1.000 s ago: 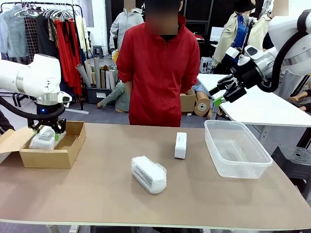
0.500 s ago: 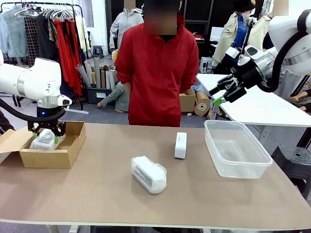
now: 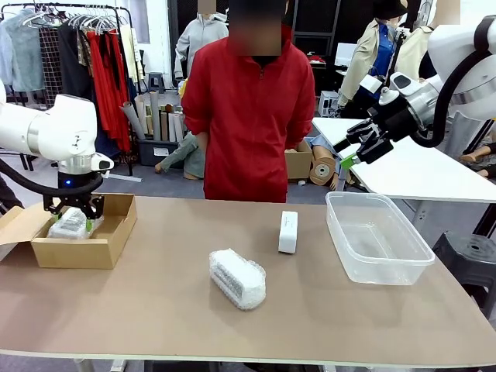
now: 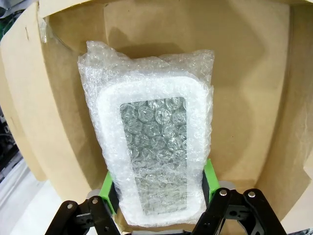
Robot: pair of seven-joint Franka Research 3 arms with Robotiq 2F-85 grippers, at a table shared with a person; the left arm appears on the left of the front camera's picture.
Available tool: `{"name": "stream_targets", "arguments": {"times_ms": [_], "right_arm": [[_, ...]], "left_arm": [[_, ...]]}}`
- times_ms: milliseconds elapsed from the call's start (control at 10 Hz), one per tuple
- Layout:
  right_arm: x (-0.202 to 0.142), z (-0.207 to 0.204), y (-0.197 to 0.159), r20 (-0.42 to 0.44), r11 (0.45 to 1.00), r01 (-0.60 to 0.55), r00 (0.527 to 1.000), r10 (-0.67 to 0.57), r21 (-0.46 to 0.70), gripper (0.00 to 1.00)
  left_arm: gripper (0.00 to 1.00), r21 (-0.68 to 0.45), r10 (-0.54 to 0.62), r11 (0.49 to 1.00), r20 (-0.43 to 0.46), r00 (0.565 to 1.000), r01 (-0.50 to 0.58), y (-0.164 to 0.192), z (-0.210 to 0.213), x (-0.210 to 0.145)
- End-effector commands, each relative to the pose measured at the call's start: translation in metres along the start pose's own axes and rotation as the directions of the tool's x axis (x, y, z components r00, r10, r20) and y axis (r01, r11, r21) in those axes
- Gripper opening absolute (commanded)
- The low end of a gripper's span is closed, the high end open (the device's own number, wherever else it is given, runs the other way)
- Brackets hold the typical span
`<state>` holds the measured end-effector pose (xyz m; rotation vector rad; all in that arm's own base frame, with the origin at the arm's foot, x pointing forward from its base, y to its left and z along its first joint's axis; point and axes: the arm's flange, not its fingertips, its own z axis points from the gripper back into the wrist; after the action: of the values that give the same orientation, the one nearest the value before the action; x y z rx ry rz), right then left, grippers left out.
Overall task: Separate and place wrapped and unwrapped clocks.
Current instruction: If the picked Digital clock is wrapped, place it in the Package Box ; if not, place it in the Organizing box.
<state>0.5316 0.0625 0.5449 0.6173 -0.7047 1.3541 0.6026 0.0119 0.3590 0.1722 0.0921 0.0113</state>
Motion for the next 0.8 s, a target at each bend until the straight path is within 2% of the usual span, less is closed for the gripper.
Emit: {"name": "stream_targets", "arguments": {"times_ms": [0,100,700], "right_arm": [[0.001,0.001,0.000,-0.002,1.000,-0.005,1.000,0.005,-0.001,1.00],[0.001,0.001,0.000,-0.002,1.000,-0.005,1.000,0.005,-0.001,1.00],[0.001,0.001,0.000,-0.002,1.000,-0.005,1.000,0.005,-0.001,1.00]], "left_arm": [[0.94,-0.007,-0.003,1.000,0.001,1.000,0.003,0.007,0.004,0.003],[1.00,-0.004,0.000,1.000,-0.001,1.000,0.000,0.007,0.005,0.002],[1.00,0.017,0.003,1.000,0.014,1.000,-0.004,0.003,0.031,-0.005]]}}
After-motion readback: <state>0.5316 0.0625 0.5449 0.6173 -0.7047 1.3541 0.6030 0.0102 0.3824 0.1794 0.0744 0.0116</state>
